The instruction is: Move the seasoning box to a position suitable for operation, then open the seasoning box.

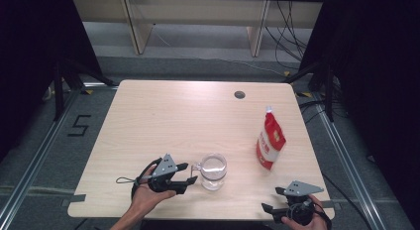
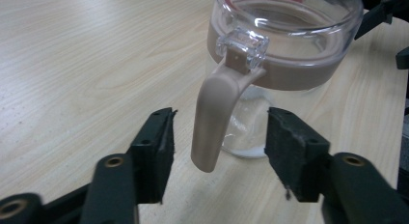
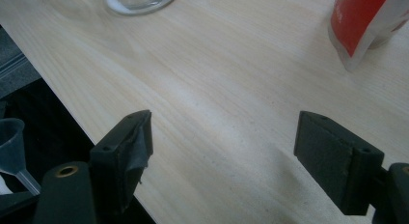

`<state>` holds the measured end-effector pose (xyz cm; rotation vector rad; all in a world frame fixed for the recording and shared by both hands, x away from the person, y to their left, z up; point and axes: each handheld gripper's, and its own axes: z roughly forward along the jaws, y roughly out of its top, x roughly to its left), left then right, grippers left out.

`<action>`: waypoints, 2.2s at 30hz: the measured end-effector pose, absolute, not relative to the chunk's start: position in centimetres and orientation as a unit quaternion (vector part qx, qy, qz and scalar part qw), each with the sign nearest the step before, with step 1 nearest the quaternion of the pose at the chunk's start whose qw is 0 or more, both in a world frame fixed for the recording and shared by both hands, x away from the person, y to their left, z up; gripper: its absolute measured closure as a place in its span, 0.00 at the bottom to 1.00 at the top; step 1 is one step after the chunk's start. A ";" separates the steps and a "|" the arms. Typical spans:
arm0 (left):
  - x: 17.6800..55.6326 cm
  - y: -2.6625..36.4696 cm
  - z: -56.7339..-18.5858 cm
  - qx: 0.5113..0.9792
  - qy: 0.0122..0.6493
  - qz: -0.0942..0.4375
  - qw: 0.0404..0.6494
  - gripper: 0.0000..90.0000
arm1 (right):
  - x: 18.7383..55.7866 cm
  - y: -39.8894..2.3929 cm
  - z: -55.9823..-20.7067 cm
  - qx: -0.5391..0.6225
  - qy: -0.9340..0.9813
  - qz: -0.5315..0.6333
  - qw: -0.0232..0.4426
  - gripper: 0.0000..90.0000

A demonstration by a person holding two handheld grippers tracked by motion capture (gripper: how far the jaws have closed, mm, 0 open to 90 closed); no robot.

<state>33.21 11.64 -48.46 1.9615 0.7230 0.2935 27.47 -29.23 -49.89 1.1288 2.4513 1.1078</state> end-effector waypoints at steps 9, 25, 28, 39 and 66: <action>32.8 12.4 -47.4 0.801 0.310 0.118 0.499 0.38 | 27.5 -29.3 -49.9 0.381 0.836 0.381 0.108 0.25; 32.7 12.8 -45.9 0.789 0.328 0.099 0.510 0.38 | 27.4 -29.2 -49.8 0.382 0.836 0.378 0.113 0.24; 32.7 12.8 -45.6 0.787 0.331 0.097 0.512 0.45 | 27.6 -29.1 -49.9 0.376 0.838 0.380 0.111 0.24; 32.7 12.4 -44.5 0.779 0.304 0.140 0.530 0.84 | 27.7 -28.9 -49.7 0.373 0.838 0.381 0.115 0.25; 33.6 10.5 -44.7 0.782 0.301 0.143 0.527 0.97 | 27.7 -28.4 -49.2 0.362 0.836 0.390 0.132 0.29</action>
